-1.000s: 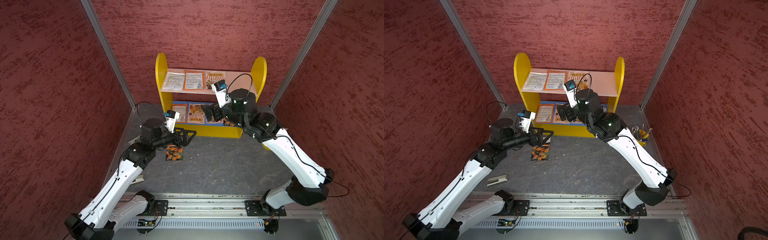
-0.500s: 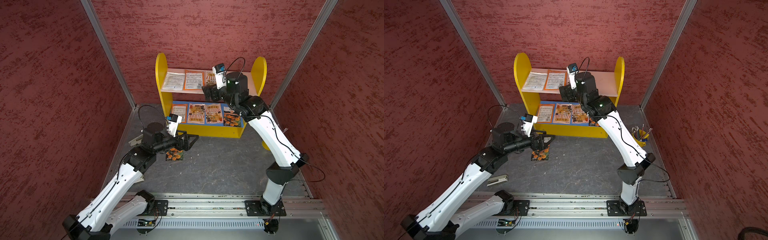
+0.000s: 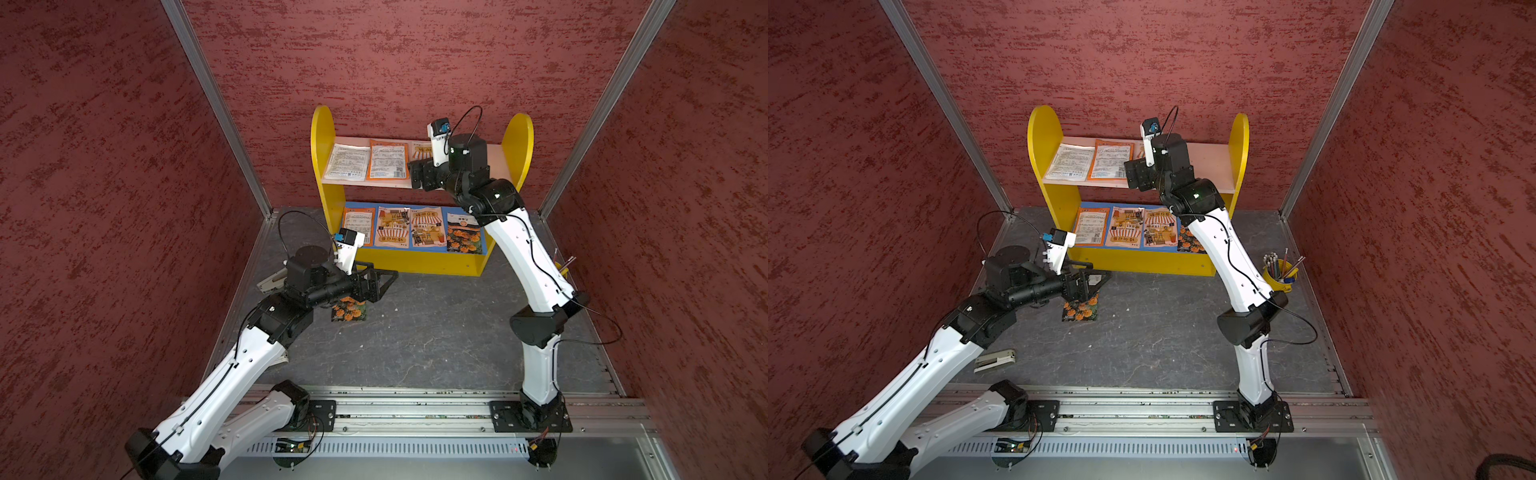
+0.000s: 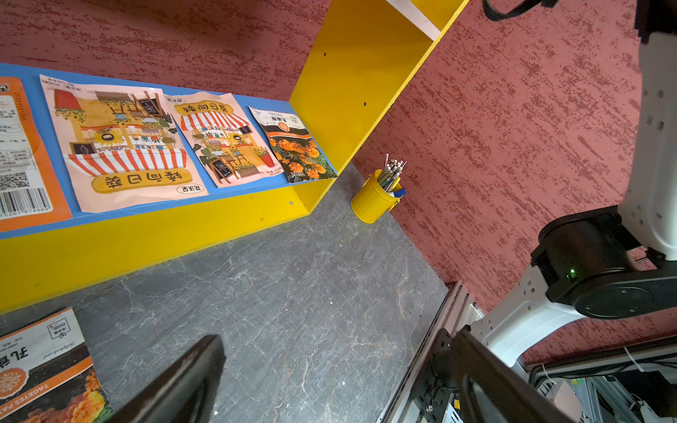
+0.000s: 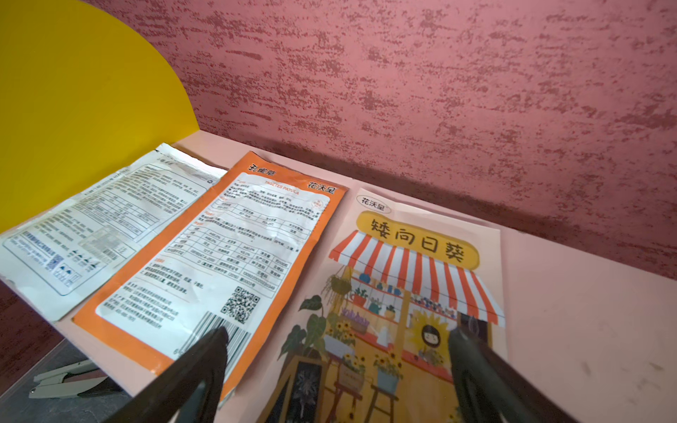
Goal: Take the seed bag off the shelf
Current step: Pick up the seed packet from the shelf.
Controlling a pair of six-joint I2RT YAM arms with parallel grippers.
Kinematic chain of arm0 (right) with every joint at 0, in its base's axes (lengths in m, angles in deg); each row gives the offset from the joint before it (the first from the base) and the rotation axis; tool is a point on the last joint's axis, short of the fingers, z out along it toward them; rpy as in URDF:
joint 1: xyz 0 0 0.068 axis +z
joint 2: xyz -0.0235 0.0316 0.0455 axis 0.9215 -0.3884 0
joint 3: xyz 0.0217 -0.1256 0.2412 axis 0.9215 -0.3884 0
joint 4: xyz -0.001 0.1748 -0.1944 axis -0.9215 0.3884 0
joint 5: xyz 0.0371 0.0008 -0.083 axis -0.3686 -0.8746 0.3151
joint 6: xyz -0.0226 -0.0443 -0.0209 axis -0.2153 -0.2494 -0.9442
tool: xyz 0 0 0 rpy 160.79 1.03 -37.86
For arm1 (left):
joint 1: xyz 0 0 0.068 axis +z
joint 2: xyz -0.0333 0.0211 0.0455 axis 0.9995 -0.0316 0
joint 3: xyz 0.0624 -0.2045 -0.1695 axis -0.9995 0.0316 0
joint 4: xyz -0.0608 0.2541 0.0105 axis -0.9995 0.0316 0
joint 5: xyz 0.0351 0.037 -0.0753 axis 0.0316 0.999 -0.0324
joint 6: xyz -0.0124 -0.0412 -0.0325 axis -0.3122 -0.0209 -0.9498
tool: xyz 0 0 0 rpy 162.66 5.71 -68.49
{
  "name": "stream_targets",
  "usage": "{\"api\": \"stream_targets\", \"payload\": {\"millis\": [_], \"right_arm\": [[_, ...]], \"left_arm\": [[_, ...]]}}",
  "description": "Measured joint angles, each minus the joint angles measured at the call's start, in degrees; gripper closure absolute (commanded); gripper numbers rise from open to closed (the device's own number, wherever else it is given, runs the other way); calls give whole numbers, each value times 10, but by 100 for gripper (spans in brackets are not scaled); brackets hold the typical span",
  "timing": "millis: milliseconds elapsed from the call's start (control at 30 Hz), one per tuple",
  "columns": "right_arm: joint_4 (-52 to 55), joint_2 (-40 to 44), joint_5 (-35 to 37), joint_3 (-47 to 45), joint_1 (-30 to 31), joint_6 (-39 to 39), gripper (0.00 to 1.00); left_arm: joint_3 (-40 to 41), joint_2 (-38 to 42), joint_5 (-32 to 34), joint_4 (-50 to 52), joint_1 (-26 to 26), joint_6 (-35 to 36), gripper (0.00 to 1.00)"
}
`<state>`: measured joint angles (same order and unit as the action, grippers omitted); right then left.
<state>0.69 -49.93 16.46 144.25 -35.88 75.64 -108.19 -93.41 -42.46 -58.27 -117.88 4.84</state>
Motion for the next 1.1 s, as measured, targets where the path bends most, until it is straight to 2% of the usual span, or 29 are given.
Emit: {"api": "stream_targets", "payload": {"millis": [733, 1100], "right_arm": [[46, -8, -40, -3, -30, 9, 5], [27, 87, -45, -131, -30, 11, 6]], "left_arm": [[10, -10, 4, -5, 0, 0, 0], [18, -14, 3, -27, -2, -2, 0]]}}
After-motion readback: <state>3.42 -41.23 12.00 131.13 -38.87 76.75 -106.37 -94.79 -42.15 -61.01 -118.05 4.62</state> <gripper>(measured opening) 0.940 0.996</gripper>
